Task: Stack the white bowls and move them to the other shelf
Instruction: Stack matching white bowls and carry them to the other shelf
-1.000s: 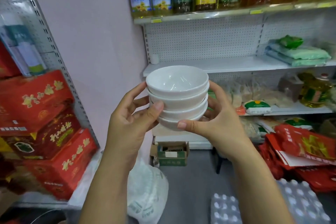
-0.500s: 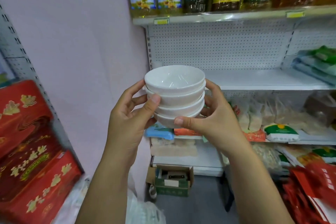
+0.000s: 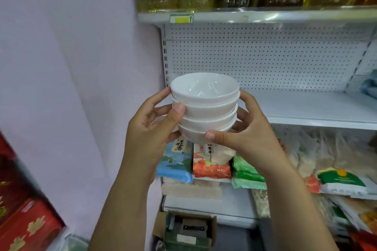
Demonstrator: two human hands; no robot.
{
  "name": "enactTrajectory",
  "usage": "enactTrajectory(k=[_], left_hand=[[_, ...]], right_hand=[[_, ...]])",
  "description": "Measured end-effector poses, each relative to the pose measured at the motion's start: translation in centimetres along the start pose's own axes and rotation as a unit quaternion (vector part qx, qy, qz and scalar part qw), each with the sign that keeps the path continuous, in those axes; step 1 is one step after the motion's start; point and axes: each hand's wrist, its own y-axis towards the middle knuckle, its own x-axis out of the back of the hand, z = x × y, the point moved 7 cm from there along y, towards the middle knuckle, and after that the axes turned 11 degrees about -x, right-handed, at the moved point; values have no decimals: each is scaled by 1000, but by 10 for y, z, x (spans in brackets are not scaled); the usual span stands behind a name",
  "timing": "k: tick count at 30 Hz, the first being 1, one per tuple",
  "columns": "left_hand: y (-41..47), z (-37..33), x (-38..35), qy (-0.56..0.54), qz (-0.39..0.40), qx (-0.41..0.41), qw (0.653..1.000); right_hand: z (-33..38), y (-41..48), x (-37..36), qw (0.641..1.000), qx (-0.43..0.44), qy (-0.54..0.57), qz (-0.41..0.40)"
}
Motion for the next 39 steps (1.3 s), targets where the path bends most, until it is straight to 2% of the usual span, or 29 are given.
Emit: enactTrajectory(k=[8, 12, 18, 27, 33, 39], left_hand=[[143, 62, -36, -7, 45, -13, 999], [197, 100, -49, -22, 63, 2, 998], [249, 181, -64, -25, 57, 51, 997], [330, 317, -78, -26, -32, 121, 992], [375, 388, -86, -3, -116, 121, 986], [395, 432, -88, 15, -150, 108, 983]], right_hand=[[-17, 140, 20, 998, 13, 0, -56], [-31, 195, 34, 997, 14, -6, -76], [-85, 269, 47, 997, -24, -18, -67], [-191, 420, 52, 995, -93, -2, 16], [-235, 509, 52, 994, -86, -3, 65], [-271, 564, 53, 990, -94, -12, 109]])
